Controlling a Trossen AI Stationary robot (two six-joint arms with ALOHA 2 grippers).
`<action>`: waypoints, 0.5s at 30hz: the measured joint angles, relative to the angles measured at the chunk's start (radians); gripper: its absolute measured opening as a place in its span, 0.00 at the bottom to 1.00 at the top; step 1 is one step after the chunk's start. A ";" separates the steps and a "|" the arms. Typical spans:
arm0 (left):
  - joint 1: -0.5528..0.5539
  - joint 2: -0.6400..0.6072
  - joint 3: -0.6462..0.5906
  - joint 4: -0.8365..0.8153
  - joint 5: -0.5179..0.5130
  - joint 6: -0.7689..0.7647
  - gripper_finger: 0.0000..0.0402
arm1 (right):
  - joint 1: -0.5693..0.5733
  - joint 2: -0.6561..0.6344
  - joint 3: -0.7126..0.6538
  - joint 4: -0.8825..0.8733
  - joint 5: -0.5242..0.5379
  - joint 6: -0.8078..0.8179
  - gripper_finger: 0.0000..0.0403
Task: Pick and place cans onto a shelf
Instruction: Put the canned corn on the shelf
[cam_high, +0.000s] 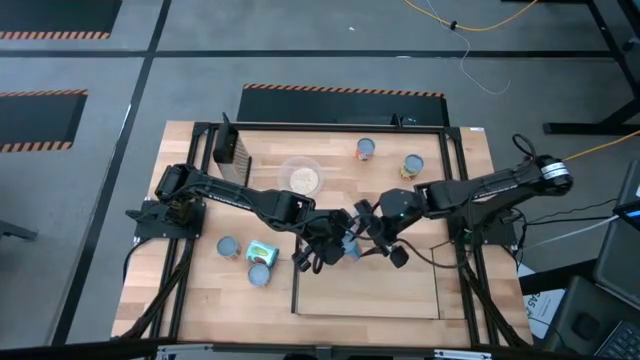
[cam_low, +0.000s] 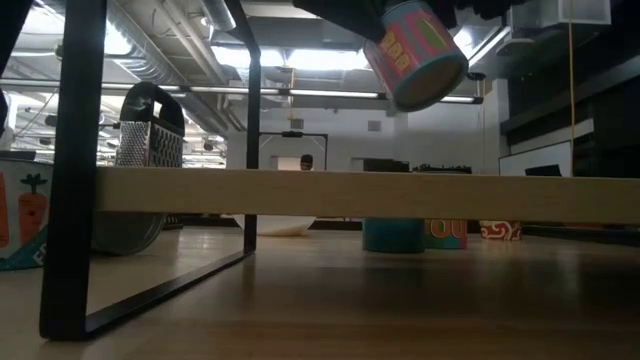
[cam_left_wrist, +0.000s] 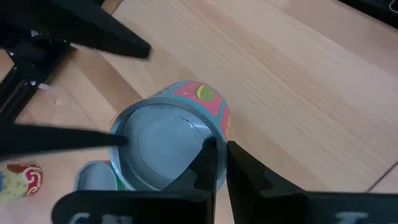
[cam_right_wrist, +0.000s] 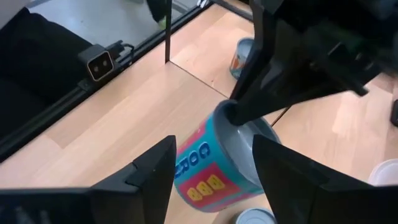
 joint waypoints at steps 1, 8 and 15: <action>0.000 0.000 0.000 0.004 -0.011 0.000 0.03 | 0.000 0.009 0.000 -0.001 0.000 0.000 0.54; 0.000 0.000 0.000 -0.004 -0.022 0.002 0.03 | -0.002 0.031 0.000 0.001 0.002 -0.001 0.51; 0.000 0.000 0.000 -0.003 -0.022 0.003 0.03 | -0.002 0.031 0.000 0.000 0.005 0.000 0.33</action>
